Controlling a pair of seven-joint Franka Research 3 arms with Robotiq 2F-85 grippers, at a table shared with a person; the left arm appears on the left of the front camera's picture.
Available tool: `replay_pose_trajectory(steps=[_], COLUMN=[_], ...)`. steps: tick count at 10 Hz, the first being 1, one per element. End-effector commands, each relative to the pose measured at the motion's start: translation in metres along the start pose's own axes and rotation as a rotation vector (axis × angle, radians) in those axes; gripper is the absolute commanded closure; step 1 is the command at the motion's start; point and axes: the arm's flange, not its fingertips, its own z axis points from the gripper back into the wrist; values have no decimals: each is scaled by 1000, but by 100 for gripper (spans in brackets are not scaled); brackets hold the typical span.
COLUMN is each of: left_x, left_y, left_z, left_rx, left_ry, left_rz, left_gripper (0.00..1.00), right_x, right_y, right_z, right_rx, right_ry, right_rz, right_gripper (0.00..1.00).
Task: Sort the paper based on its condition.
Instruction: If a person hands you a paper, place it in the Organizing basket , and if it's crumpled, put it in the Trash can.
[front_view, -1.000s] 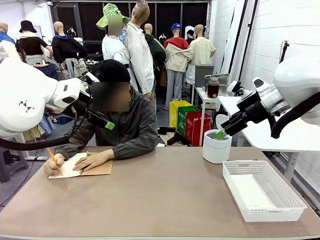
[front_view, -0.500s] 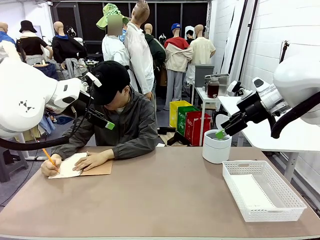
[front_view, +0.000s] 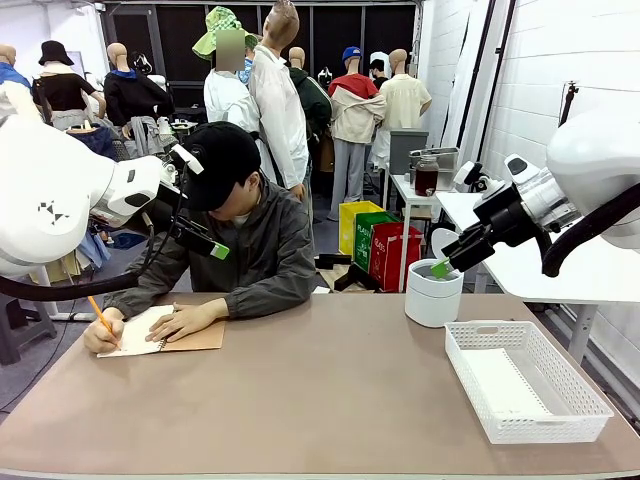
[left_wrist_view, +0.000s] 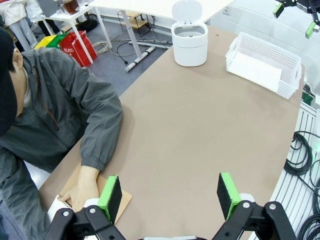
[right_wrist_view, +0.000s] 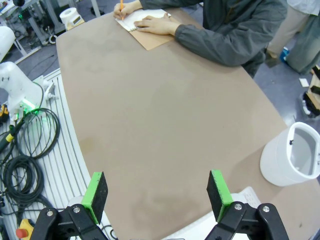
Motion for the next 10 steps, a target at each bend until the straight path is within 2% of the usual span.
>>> replay_pose_trajectory(steps=[1,10], left_x=[-1,-1], left_y=[0,0], left_z=[0,0], left_rx=[-7,-7], left_ry=[2,2], left_rz=[11,11], left_gripper=[0,0], right_x=[1,1], right_y=[0,0], right_z=[-1,-1], right_rx=[14,14], right_ry=[-9,-9], right_rz=[1,1], right_gripper=[0,0])
